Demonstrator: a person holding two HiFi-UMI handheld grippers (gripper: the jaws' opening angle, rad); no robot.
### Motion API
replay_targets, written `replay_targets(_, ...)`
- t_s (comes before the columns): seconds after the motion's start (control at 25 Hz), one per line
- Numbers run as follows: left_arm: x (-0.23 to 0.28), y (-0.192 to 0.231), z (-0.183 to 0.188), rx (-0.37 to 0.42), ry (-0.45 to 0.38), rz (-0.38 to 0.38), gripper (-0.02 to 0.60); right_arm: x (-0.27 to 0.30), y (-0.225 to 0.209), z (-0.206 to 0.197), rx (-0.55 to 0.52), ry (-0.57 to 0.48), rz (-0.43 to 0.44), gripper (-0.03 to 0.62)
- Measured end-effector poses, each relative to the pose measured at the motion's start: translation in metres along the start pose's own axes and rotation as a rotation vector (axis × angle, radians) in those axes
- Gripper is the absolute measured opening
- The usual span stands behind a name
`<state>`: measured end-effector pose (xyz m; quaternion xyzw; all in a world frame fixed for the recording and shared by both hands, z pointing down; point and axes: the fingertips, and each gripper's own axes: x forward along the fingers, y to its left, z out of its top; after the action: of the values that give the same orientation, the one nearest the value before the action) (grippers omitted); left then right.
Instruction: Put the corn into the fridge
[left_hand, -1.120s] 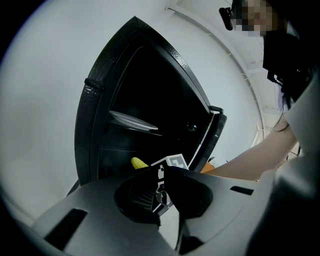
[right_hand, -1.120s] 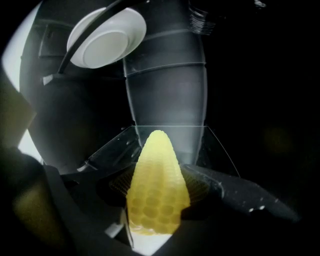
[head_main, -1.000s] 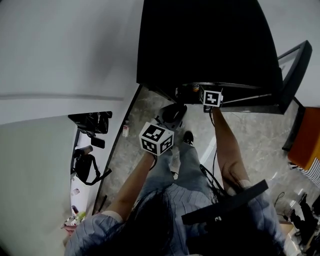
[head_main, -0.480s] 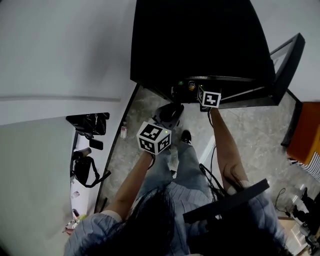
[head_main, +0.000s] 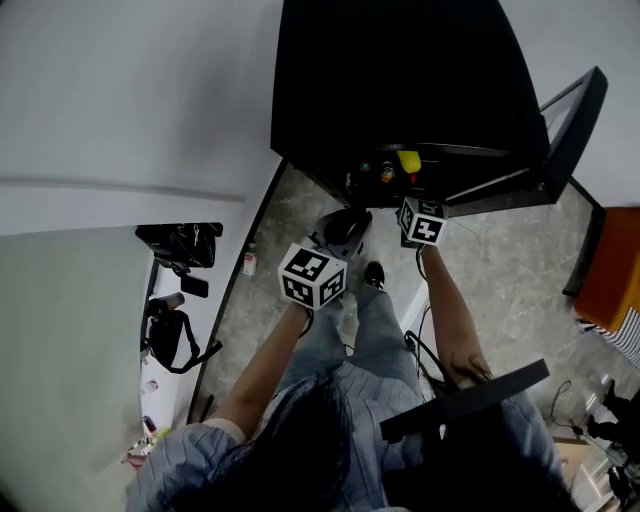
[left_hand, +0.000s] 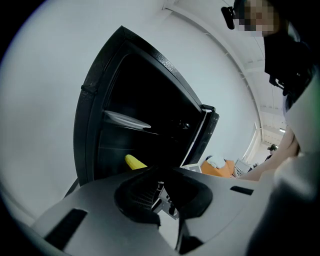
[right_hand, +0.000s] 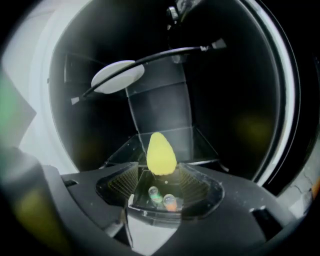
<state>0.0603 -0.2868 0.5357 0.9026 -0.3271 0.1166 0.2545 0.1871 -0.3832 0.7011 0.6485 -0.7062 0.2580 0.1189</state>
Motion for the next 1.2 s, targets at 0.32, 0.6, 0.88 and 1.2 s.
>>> replay_targets(0.32,-0.008,0.003,-0.005,-0.003,0.004,0.012,0.043,0.005,-0.003,-0.010,-0.003,0.035,-0.035,0.121)
replay_targets(0.6,-0.014,0.007,-0.011,-0.012,0.013,0.026,0.043,0.016,-0.004,-0.005,-0.027,0.065,-0.038,0.117)
replay_targets(0.88,-0.014,0.008,-0.015,-0.018,0.023,0.030,0.043,0.036,-0.008,0.007,-0.073,0.088,-0.024,0.114)
replay_targets(1.2,-0.012,0.008,-0.017,-0.022,0.029,0.036,0.043,0.045,-0.012,0.012,-0.107,0.119,-0.011,0.107)
